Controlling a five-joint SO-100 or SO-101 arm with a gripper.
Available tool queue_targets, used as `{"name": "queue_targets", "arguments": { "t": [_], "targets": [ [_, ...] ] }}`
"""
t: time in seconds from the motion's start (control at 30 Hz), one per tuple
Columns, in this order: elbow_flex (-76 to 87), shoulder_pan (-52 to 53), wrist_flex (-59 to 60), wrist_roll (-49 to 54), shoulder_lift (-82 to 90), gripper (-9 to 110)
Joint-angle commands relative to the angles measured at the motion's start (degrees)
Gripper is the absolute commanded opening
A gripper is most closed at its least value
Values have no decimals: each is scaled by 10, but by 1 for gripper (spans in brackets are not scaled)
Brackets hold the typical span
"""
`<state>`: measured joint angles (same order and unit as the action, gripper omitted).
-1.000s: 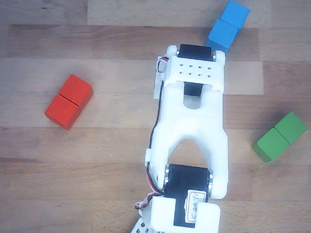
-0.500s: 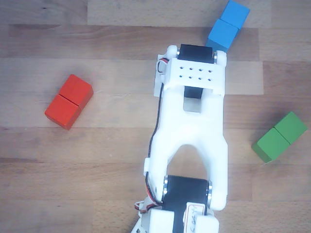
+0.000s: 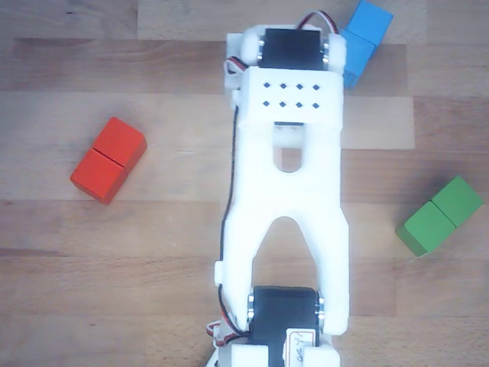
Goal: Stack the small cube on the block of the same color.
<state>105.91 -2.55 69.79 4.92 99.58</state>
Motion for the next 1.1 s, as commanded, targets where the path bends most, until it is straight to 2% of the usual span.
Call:
{"name": "queue_targets", "arguments": {
  "t": [0.0, 0.3, 0.53, 0.7, 0.93, 1.07],
  "targets": [
    [-85, -73, 4, -3, 54, 1],
    [-90, -236, 4, -3, 57, 1],
    [-89, -315, 4, -3, 58, 1],
    [-83, -352, 11, -3, 58, 1],
    [-90, -374, 134, -4, 52, 1],
    [-90, -371, 145, -4, 54, 1]
  ]
}}
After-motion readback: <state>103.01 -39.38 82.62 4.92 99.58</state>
